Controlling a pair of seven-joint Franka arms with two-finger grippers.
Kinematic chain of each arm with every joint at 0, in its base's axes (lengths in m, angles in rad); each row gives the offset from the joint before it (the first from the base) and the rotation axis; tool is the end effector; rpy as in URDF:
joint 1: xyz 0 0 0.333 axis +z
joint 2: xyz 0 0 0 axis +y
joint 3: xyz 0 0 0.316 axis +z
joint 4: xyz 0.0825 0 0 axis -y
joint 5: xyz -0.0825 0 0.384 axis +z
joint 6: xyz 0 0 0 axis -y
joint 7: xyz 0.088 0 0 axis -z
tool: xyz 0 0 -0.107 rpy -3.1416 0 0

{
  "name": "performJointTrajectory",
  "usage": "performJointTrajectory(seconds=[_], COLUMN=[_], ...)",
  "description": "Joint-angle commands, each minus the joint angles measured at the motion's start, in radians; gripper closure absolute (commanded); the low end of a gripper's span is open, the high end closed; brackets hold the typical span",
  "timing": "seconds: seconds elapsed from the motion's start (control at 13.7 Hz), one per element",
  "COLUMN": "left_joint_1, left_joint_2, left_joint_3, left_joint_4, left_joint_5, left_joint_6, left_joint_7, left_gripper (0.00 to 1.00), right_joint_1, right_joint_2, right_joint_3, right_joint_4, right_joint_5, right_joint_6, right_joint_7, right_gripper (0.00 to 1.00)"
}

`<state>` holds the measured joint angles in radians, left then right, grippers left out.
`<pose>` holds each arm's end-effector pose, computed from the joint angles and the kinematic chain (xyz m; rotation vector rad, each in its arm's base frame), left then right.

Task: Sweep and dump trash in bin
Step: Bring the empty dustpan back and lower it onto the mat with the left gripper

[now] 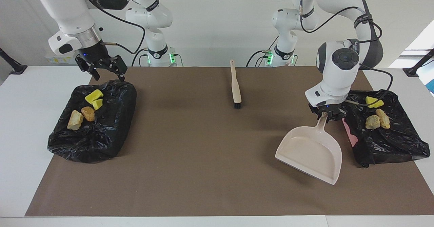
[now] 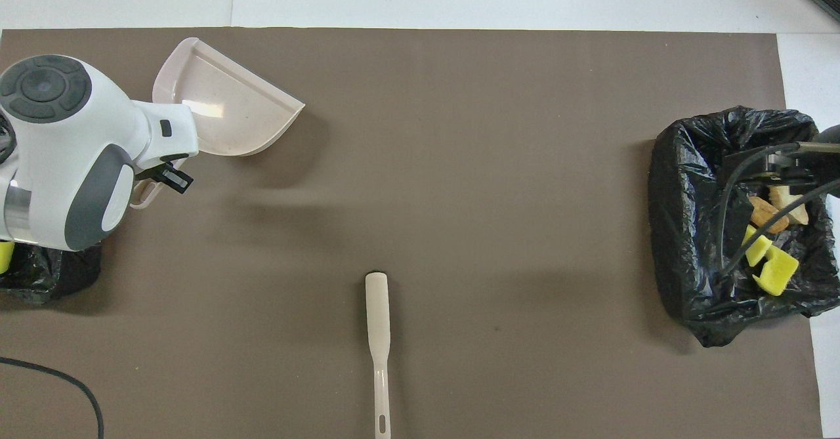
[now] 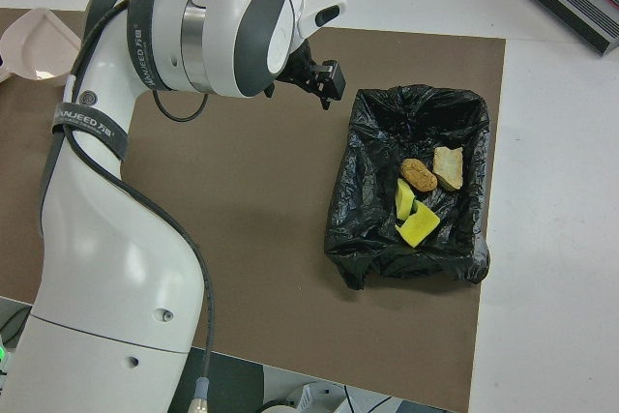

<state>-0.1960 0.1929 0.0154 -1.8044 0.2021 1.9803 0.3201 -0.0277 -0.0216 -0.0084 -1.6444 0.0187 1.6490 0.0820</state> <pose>0.6042 -0.0979 0.4363 -2.8305 0.8497 0.0445 0.5539 -0.0182 0.6085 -3.1163 0.1861 -0.0402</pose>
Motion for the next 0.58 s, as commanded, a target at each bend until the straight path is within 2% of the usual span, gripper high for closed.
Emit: performJointTrajectory(seconds=[0.0,0.29,0.51], left_joint_1=[-0.097,-0.223,-0.282], left_joint_2=[0.039,0.074,0.129], left_joint_3=[0.020,0.020,0.020], left_joint_4=[0.057,0.068,0.149], left_joint_5=[-0.067,-0.116,-0.144], left_joint_6=[0.006,0.003,-0.009], left_joint_7=[-0.152,-0.378,-0.536], left_gripper=[1.00,1.00,1.00], right_joint_1=[-0.001,-0.001,-0.001], right_joint_2=[-0.015,-0.017,-0.017], right_joint_3=[0.002,0.002,0.002], right_joint_4=[-0.020,-0.020,-0.020], right_joint_5=[0.012,0.012,0.012], right_joint_6=[0.005,-0.002,-0.002], right_joint_7=[-0.002,-0.002,-0.002], right_gripper=[0.00,0.00,0.00])
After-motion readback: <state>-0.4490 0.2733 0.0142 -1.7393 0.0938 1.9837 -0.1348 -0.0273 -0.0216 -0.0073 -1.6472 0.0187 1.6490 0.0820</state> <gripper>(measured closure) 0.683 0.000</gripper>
